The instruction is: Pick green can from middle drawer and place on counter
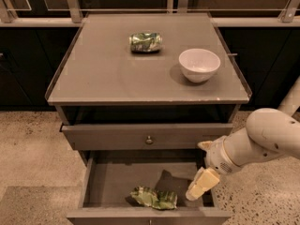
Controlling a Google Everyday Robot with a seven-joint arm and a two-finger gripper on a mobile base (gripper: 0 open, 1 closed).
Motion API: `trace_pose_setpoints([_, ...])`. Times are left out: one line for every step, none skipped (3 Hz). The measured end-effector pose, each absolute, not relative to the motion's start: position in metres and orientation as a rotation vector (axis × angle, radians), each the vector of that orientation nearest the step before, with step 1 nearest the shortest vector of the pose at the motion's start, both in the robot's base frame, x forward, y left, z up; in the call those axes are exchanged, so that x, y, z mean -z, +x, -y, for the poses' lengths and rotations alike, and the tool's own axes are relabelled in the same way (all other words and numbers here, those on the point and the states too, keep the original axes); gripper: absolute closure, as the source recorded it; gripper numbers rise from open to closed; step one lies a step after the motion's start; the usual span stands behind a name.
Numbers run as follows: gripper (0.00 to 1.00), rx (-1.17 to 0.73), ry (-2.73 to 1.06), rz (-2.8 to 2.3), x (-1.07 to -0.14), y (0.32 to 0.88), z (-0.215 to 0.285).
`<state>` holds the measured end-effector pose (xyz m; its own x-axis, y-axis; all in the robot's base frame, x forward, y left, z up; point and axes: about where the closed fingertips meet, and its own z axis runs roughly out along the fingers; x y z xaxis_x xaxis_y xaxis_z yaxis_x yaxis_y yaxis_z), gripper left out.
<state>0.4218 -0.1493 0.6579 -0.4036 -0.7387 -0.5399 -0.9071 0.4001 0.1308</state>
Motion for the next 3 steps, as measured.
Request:
trace_pose_setpoints([0.0,-0.629,-1.357,-2.277,-0.614,0.423,0.146])
trace_pose_setpoints([0.0,-0.679,-1.306,-2.287,-0.565,0.429,0.135])
trace_pose_setpoints([0.0,-0.711,-1.286,-2.341,-0.529,0.436,0.13])
